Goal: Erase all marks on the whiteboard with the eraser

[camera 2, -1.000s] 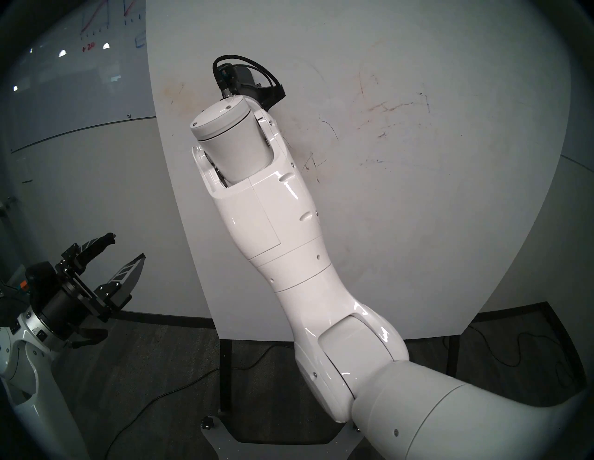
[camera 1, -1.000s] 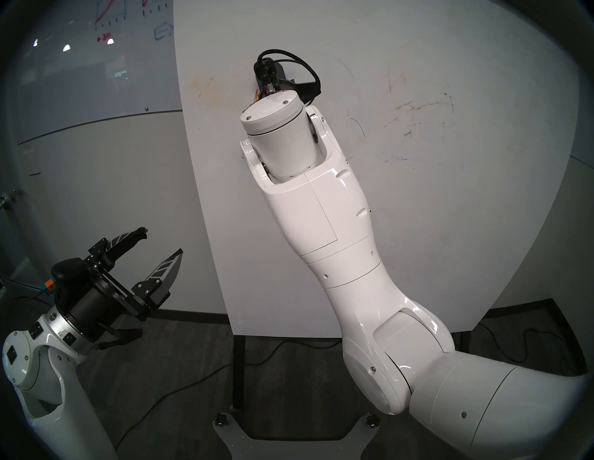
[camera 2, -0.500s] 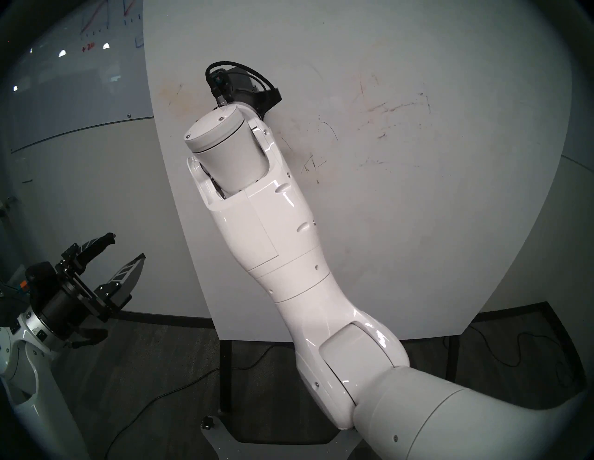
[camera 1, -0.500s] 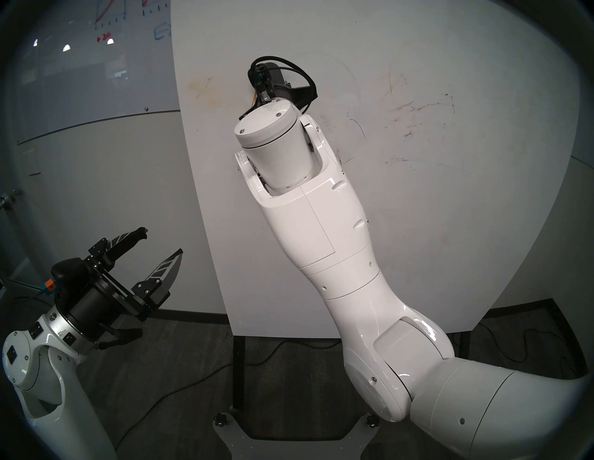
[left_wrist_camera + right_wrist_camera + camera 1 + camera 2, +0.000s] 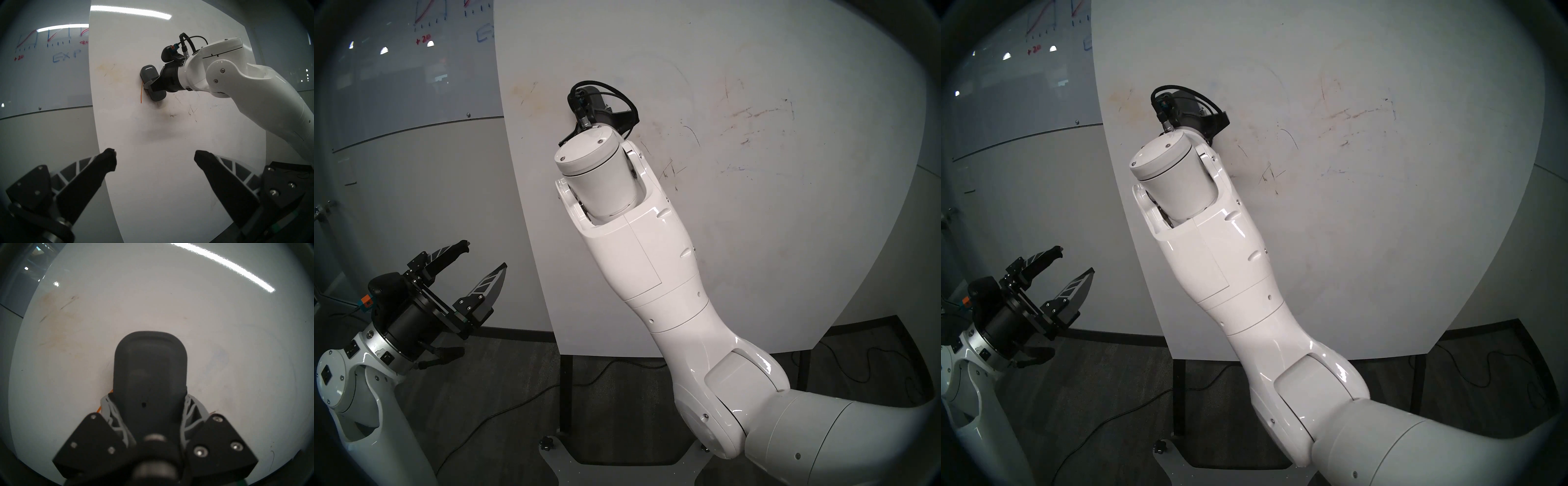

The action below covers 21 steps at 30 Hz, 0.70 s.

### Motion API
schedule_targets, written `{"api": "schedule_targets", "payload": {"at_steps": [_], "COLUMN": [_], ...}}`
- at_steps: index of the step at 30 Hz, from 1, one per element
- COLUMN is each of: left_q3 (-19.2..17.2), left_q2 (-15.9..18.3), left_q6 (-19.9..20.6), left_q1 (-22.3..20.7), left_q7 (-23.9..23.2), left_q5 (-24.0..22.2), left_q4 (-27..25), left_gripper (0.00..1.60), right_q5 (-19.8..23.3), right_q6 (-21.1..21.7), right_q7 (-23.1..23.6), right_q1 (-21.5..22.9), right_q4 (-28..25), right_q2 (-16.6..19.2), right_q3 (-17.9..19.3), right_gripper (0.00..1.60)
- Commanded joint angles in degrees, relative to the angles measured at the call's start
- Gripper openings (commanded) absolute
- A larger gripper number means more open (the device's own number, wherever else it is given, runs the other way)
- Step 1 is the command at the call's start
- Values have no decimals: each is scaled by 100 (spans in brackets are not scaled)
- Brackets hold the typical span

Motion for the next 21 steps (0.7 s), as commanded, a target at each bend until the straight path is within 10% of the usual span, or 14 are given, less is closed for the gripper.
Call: {"api": "schedule_targets", "payload": {"at_steps": [1,21], "left_q3": [15,15], "left_q2": [11,11], "left_q6": [15,14], "left_q1": [5,5], "left_q7": [15,14], "left_q5": [-54,-53], "left_q4": [-106,-106], "left_gripper": [160,160], "right_q5": [48,276], "right_q6": [73,-24], "right_q7": [28,146], "right_q1": [-212,-168], "right_q4": [-261,-363], "right_q2": [75,206], "right_q3": [35,272], "right_gripper": [0,0]}}
